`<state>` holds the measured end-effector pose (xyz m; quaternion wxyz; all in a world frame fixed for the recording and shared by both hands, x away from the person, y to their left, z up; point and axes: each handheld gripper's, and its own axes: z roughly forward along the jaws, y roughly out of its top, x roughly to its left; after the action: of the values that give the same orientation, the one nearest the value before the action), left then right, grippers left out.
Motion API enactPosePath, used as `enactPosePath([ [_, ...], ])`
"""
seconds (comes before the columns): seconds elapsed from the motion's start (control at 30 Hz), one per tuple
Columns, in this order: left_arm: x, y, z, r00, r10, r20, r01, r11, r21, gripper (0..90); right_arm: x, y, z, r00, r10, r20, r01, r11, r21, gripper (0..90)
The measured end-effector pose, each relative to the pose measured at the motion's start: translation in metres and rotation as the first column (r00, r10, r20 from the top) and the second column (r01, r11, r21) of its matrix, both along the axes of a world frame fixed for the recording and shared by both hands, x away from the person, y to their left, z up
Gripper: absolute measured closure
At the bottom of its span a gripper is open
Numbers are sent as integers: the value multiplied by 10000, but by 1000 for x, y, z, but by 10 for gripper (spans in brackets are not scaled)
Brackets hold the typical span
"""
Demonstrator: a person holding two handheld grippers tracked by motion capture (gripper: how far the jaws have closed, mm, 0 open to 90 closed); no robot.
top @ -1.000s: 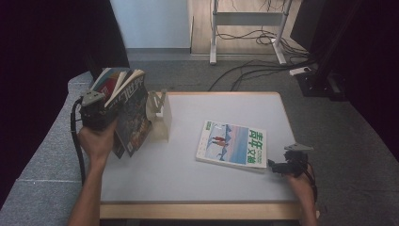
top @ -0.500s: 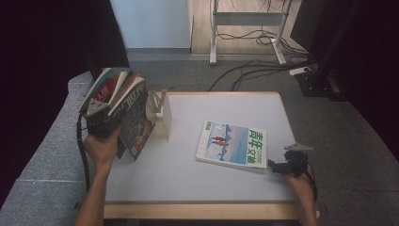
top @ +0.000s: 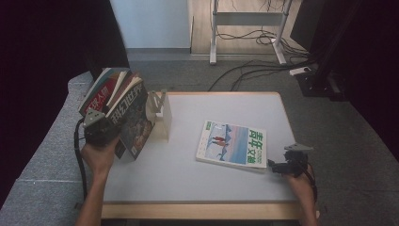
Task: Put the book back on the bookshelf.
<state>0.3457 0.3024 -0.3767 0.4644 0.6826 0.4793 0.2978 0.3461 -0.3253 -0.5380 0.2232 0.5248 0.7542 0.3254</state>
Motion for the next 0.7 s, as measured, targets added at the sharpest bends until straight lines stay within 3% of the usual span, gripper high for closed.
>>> enactPosePath([
  [0.17,-10,8,-15,9999,-37,-107,33,9996,-292,701,0,0,0,10000,-1,5,1,10000,-5,0],
  [0.7,-29,17,-61,9968,-432,-667,387,9970,-677,753,0,0,0,10000,-2,3,2,10000,-4,0],
])
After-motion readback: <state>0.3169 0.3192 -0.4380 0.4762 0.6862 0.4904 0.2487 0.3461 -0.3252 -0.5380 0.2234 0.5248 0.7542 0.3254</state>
